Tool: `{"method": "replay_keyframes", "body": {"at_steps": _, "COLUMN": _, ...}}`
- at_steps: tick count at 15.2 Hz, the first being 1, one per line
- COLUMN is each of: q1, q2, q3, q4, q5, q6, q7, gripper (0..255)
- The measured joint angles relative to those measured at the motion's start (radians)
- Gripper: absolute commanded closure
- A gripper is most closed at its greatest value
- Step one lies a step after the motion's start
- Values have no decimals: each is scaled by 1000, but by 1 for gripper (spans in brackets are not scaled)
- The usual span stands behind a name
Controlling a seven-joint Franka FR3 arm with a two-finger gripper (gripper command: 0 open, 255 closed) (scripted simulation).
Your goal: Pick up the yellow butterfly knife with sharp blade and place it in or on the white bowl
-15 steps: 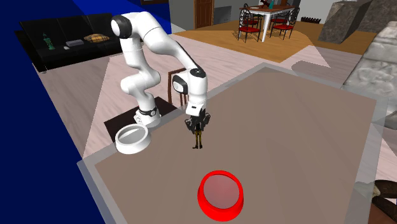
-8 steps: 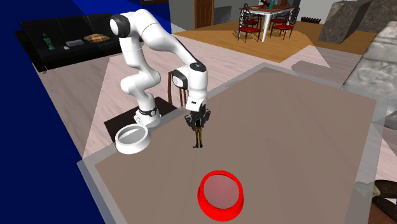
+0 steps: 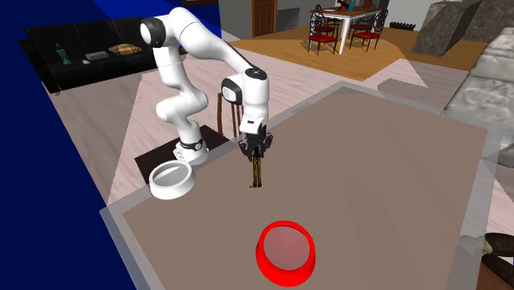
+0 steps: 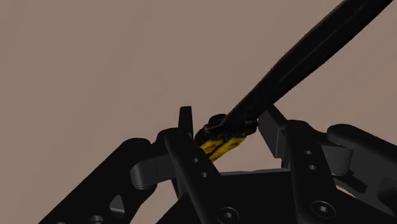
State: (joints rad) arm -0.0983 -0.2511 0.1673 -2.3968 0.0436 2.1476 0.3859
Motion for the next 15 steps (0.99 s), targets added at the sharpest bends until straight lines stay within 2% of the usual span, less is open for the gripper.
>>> {"method": "replay_keyframes", "body": {"at_steps": 10, "q1": -1, "q2": -44, "q3": -7, "q4": 91, "q5": 2, "q6": -135, "q7": -6, "gripper": 255}}
{"method": "replay_keyframes", "body": {"at_steps": 15, "q1": -31, "q2": -146, "q3": -67, "q4": 7, "q5": -7, "q6": -154, "q7": -91, "gripper": 255}}
